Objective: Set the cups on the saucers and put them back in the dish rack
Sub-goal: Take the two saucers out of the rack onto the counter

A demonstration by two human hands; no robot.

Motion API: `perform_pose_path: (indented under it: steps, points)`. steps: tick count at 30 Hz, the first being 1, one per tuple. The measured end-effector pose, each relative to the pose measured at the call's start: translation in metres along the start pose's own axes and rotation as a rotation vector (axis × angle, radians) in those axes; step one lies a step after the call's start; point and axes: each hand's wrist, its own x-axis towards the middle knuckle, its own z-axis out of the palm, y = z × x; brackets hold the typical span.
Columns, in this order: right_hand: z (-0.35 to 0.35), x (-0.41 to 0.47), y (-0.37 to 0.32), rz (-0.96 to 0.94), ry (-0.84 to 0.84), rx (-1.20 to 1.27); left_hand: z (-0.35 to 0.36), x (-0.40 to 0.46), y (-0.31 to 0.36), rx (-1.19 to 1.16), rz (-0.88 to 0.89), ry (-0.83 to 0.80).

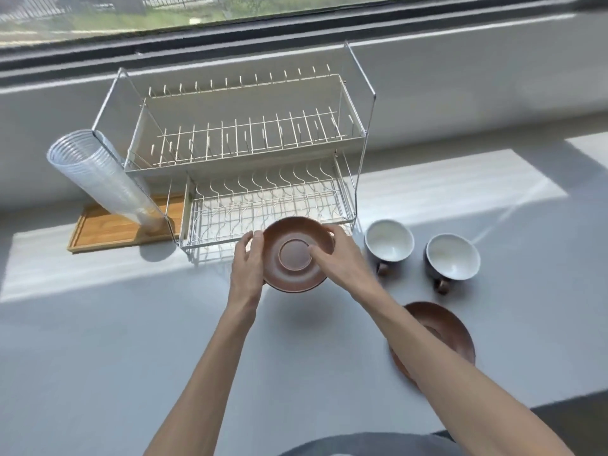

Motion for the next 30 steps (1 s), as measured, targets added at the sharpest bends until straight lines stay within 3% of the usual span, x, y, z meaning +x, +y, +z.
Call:
perform_pose_path:
  steps: [14, 30]
  points:
    - [-0.009, -0.075, 0.089, 0.209, 0.064, 0.016, 0.037, -0.059, -0.067, 0.052, -0.122, -0.100]
    - [-0.012, -0.096, 0.104, 0.273, -0.005, 0.001, 0.047, -0.074, -0.087, 0.085, -0.190, -0.105]
